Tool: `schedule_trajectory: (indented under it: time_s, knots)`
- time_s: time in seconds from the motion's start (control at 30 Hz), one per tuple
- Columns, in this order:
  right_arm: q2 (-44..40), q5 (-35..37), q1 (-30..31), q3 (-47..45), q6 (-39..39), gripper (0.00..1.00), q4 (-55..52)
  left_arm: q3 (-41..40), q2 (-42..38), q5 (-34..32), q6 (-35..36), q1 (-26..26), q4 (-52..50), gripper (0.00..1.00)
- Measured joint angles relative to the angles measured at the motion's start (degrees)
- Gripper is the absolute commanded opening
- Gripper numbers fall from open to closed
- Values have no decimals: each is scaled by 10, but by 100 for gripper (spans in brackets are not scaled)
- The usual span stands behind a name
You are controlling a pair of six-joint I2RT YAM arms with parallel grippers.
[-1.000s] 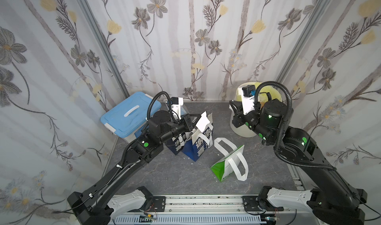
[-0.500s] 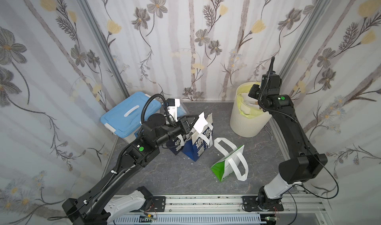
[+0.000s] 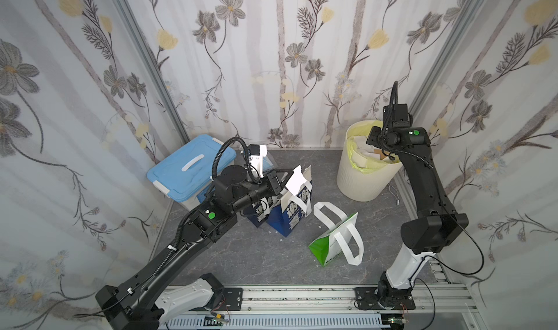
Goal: Shred takeout receipts and throw away
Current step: Place the takeout receipt in the trash bin.
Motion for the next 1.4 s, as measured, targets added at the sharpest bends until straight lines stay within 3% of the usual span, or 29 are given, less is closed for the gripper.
schedule_trajectory:
  time_s: [0.4, 0.53, 0.7, 0.8, 0.87, 0.97, 1.07, 1.23, 1.4]
  knots:
    - [-54, -138, -22, -40, 48, 58, 32, 0, 10, 14, -17, 0, 18, 0]
    - [-54, -104, -23, -35, 56, 58, 23, 0, 13, 19, -25, 0, 26, 0]
    - [-71, -7, -21, -47, 56, 55, 10, 0, 15, 23, -26, 0, 30, 0]
    - [-77, 46, -19, -48, 47, 49, 0, 0, 19, 23, -28, -1, 31, 0]
    - [-85, 43, -18, -49, 40, 47, -1, 0, 23, 25, -28, -1, 33, 0]
    - [-116, -33, -9, -59, 23, 47, 17, 0, 28, 32, -30, -1, 40, 0]
    - [-158, -180, 23, -80, 6, 46, 61, 2, 36, 39, -38, -1, 47, 0]
    - [-227, -371, 119, -136, -22, 47, 104, 4, 47, 69, -40, -2, 74, 0]
    - [-285, -465, 190, -204, -25, 51, 116, 5, 57, 103, -42, -6, 102, 0]
